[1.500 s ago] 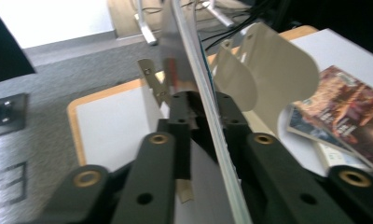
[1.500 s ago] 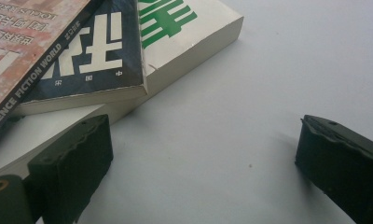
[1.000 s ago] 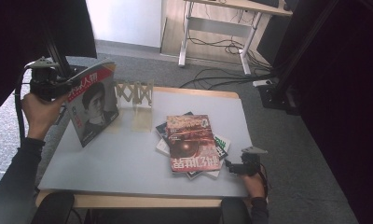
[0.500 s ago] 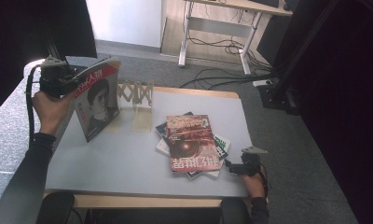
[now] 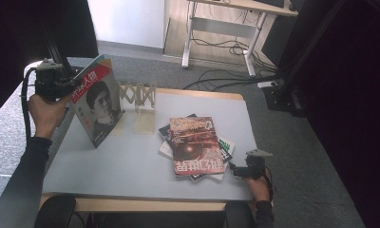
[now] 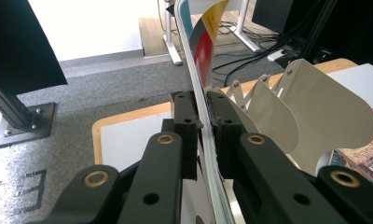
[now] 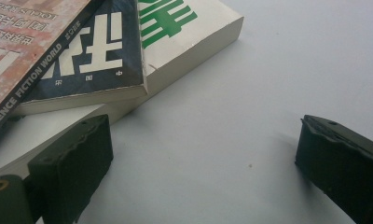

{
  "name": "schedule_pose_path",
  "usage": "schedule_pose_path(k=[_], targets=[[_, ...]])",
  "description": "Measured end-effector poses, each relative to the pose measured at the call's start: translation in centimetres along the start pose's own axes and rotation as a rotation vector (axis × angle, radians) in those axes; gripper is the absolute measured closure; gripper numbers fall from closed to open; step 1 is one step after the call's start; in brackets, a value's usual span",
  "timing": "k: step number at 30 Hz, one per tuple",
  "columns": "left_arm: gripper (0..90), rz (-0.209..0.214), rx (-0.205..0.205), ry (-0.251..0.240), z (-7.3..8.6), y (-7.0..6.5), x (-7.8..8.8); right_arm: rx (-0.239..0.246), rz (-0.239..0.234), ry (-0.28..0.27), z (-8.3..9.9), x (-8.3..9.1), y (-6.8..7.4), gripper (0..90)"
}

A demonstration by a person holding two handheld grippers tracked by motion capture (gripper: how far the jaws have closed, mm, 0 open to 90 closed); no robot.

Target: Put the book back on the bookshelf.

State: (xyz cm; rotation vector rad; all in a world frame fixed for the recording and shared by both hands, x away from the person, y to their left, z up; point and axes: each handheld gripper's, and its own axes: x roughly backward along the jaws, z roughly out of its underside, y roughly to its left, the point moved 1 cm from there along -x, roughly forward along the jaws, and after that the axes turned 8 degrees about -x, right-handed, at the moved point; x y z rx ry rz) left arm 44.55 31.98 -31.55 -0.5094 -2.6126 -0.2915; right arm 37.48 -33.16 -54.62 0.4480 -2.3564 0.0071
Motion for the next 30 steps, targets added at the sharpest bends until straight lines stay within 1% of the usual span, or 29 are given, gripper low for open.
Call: schedule_pose_path(k=[2, 5, 6, 8, 10, 11, 12, 13, 14, 15, 16, 17, 19, 21, 22, 23, 26, 29, 30], targets=[[82.9, 0.002, 0.000, 0.000, 0.0, 0.0, 0.0, 0.000, 0.000, 0.000, 0.0, 0.0, 0.0, 3.2], [78.8, 0.009, 0.000, -0.010, -0.1, 0.0, 0.2, -0.001, 0.000, 0.000, 0.0, 0.0, 0.0, 3.2], [78.8, 0.010, -0.003, -0.011, -0.1, 0.0, 0.3, -0.001, 0.000, 0.000, 0.0, 0.0, 0.0, 3.2], [73.6, 0.018, -0.015, -0.014, -0.2, -0.1, 0.4, 0.000, -0.001, 0.001, 0.0, 0.0, 0.0, 3.2], [68.8, 0.014, -0.020, -0.015, -0.2, -0.2, 0.4, 0.000, -0.001, 0.001, 0.0, 0.0, 0.0, 3.2], [68.8, 0.015, -0.024, -0.017, -0.2, -0.2, 0.4, 0.000, -0.001, 0.001, 0.0, 0.0, 0.0, 3.2], [66.7, 0.019, -0.027, -0.018, -0.2, -0.3, 0.4, 0.001, -0.001, 0.001, 0.0, 0.0, 0.0, 3.2], [64.0, 0.021, -0.030, -0.019, -0.2, -0.3, 0.5, -0.001, -0.001, 0.002, 0.0, 0.0, 0.0, 3.2], [57.6, 0.026, -0.033, -0.018, -0.2, -0.4, 0.5, -0.001, -0.001, 0.001, 0.0, 0.0, 0.0, 3.2], [57.6, 0.035, -0.036, -0.014, -0.2, -0.4, 0.5, -0.001, -0.001, 0.001, 0.0, 0.0, 0.0, 3.2], [51.9, 0.040, -0.040, -0.007, -0.1, -0.4, 0.4, 0.001, -0.001, 0.001, 0.0, 0.0, 0.0, 3.2], [51.9, 0.042, -0.045, -0.001, -0.1, -0.5, 0.4, 0.001, -0.001, 0.001, 0.0, 0.0, 0.0, 3.2], [46.6, 0.041, -0.057, 0.009, 0.0, -0.6, 0.4, 0.001, -0.001, 0.001, 0.0, 0.0, 0.0, 3.2], [39.7, 0.035, -0.064, 0.014, 0.1, -0.8, 0.5, 0.001, -0.001, 0.001, 0.0, 0.0, 0.0, 3.2], [34.8, 0.030, -0.065, 0.015, 0.2, -0.8, 0.5, 0.000, 0.000, -0.001, 0.0, 0.0, 0.0, 3.2], [34.8, 0.030, -0.064, 0.013, 0.3, -0.8, 0.6, 0.000, 0.000, -0.001, 0.0, 0.0, 0.0, 3.2], [27.8, 0.043, -0.055, 0.008, 0.4, -0.9, 0.9, 0.000, 0.000, 0.000, 0.0, 0.0, 0.0, 3.2], [20.5, 0.053, -0.061, 0.000, 0.5, -1.1, 1.3, 0.000, 0.000, -0.001, 0.0, 0.0, 0.0, 3.2], [20.5, 0.058, -0.063, 0.000, 0.6, -1.2, 1.5, 0.000, 0.000, -0.001, 0.0, 0.0, 0.0, 3.2]])
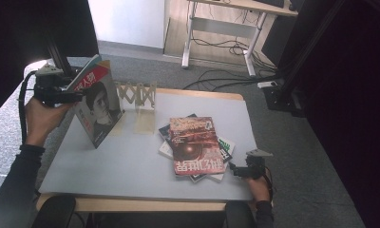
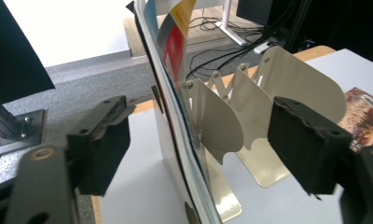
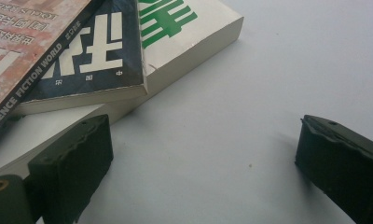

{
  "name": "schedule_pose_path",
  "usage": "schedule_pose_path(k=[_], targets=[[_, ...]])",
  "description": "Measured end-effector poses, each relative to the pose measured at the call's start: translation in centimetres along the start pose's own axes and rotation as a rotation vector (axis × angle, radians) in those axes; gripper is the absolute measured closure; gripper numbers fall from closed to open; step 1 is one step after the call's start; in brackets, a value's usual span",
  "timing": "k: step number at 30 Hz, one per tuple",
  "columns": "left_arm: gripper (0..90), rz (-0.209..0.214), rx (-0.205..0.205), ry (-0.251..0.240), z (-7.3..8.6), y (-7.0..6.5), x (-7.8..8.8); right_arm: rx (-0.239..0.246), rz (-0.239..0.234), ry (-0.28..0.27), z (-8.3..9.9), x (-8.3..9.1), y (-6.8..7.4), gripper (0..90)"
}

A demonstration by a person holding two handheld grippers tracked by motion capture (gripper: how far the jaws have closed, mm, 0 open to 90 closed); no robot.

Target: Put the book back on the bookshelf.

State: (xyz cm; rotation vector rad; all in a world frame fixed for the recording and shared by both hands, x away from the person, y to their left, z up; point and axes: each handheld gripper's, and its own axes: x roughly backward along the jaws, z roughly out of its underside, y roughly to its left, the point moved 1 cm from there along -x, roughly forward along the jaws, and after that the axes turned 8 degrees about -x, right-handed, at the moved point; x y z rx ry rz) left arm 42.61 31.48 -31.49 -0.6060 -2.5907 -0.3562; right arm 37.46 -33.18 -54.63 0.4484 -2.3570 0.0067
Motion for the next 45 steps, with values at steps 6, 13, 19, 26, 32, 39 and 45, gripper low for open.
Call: schedule_pose_path(k=[6, 13, 19, 26, 32, 39, 45], targets=[[14.8, 0.027, 0.006, -0.008, 0.6, -0.3, 0.9, -0.002, 0.000, 0.001, 0.0, 0.0, 0.0, 3.2], [14.4, 0.056, 0.021, -0.024, 1.4, -0.4, 2.0, 0.000, 0.000, 0.001, 0.0, 0.0, 0.0, 3.2], [12.2, 0.080, 0.021, -0.027, 1.9, -0.7, 3.0, 0.001, 0.000, 0.001, 0.0, 0.0, 0.0, 3.2], [9.1, 0.110, 0.007, -0.013, 2.6, -1.3, 3.9, 0.001, 0.000, 0.001, 0.0, 0.0, 0.0, 3.2], [6.5, 0.123, -0.010, -0.002, 3.1, -2.2, 4.5, 0.001, 0.000, 0.001, 0.0, 0.0, 0.0, 3.3], [6.3, 0.155, -0.031, 0.014, 3.6, -3.4, 4.7, 0.001, 0.000, 0.001, 0.0, 0.0, 0.0, 3.3], [5.5, 0.185, -0.054, 0.012, 3.9, -4.6, 4.7, 0.001, 0.000, 0.001, 0.0, 0.0, 0.0, 3.2]])
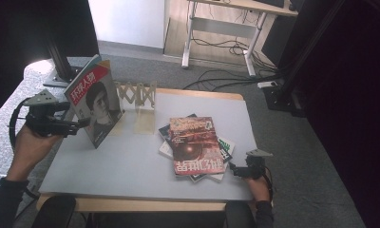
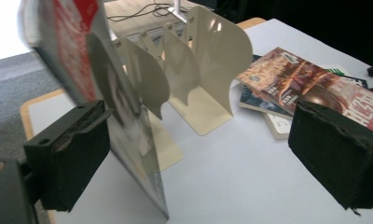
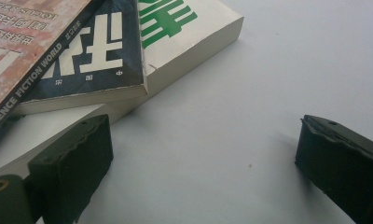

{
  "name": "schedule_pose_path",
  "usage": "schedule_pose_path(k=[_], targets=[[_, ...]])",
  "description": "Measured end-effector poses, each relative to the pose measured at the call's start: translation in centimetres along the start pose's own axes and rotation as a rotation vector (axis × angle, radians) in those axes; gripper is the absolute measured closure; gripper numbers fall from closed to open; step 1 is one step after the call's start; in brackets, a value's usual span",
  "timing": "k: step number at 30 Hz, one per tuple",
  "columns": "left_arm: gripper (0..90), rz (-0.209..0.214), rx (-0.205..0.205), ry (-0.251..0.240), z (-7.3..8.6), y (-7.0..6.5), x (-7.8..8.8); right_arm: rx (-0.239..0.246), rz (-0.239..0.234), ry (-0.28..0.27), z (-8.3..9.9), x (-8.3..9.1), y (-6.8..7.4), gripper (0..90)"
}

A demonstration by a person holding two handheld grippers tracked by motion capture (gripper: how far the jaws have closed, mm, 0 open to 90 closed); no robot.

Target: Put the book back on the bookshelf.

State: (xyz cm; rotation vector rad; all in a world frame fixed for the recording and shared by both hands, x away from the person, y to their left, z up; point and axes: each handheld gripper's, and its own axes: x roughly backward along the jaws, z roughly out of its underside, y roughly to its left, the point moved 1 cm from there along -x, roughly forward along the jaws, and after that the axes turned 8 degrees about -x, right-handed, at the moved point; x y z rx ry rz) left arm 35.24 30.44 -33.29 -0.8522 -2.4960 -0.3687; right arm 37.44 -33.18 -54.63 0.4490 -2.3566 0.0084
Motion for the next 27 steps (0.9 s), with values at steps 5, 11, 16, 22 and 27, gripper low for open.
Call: schedule_pose_path(k=[5, 11, 16, 22, 27], targets=[[1.5, 0.018, -0.018, 0.006, 0.0, -0.8, -0.8, 0.000, 0.000, 0.000, 0.0, 0.0, 0.0, 3.3], [0.0, 0.055, -0.029, 0.011, -0.1, -1.7, -2.2, 0.001, 0.000, 0.001, 0.0, 0.0, 0.0, 3.3], [0.0, 0.089, -0.052, 0.029, -0.2, -2.6, -3.9, 0.001, 0.000, 0.001, 0.0, 0.0, 0.0, 3.3], [0.0, 0.130, -0.079, 0.054, 0.0, -3.7, -6.0, 0.001, 0.000, 0.001, 0.0, 0.0, 0.0, 3.3], [0.0, 0.165, -0.071, 0.047, 0.0, -4.4, -7.6, 0.000, 0.000, 0.001, 0.0, 0.0, 0.0, 3.3]])
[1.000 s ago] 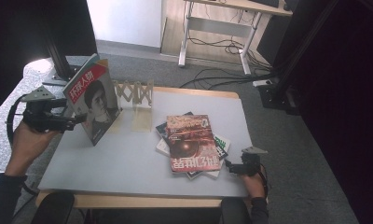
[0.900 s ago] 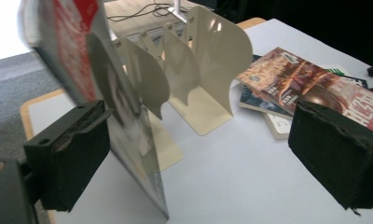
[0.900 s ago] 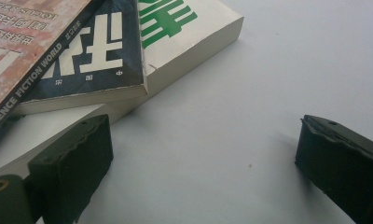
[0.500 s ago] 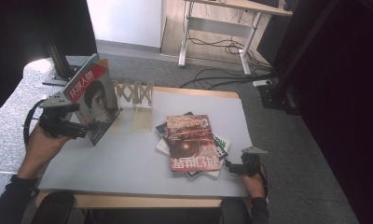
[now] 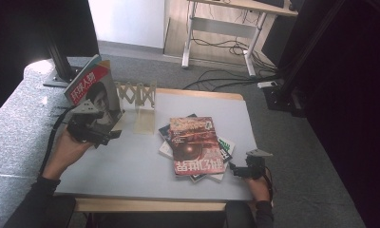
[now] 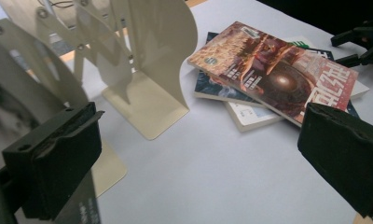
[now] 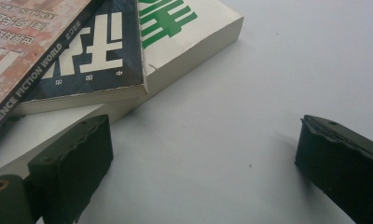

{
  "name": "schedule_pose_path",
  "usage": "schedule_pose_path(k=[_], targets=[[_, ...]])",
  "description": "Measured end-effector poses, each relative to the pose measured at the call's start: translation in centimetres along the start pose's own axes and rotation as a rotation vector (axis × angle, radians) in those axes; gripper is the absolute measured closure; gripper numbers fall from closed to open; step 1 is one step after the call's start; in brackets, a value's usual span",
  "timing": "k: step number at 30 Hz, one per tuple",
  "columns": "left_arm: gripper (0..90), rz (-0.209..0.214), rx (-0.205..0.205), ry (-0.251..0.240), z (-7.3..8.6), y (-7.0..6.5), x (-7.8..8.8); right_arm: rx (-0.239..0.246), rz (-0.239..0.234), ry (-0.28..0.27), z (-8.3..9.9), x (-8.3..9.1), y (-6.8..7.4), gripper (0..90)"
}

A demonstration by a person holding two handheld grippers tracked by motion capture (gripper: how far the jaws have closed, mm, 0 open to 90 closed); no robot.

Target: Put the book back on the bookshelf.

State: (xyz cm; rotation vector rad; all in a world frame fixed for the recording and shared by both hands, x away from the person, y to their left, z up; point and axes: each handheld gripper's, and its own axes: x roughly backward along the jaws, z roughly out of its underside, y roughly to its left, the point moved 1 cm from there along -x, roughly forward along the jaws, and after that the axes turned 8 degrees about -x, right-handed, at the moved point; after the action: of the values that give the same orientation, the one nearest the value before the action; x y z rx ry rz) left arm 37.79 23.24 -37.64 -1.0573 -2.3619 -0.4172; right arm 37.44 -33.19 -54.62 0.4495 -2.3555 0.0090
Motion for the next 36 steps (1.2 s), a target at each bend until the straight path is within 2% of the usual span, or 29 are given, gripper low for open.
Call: schedule_pose_path(k=[3, 9, 16, 19, 21, 36], targets=[[0.0, 0.018, 0.005, -0.013, -0.1, -0.1, -1.0, -0.002, 0.000, 0.001, 0.0, 0.0, 0.0, 3.3], [0.0, 0.028, -0.001, -0.011, 0.0, -0.3, -2.2, -0.002, 0.000, 0.000, 0.0, 0.0, 0.0, 3.3], [0.0, 0.061, -0.020, -0.005, 0.3, -1.2, -4.1, -0.002, -0.001, -0.001, 0.0, 0.0, 0.0, 3.3], [0.0, 0.081, -0.014, -0.013, 0.5, -1.4, -4.9, -0.001, -0.001, -0.001, 0.0, 0.0, 0.0, 3.3], [0.0, 0.079, -0.013, -0.016, 0.6, -1.5, -5.4, -0.001, -0.002, -0.001, 0.0, 0.0, 0.0, 3.3], [0.0, 0.094, -0.002, -0.001, 3.2, -1.6, -8.1, 0.000, -0.002, -0.001, 0.0, 0.0, 0.0, 3.3]])
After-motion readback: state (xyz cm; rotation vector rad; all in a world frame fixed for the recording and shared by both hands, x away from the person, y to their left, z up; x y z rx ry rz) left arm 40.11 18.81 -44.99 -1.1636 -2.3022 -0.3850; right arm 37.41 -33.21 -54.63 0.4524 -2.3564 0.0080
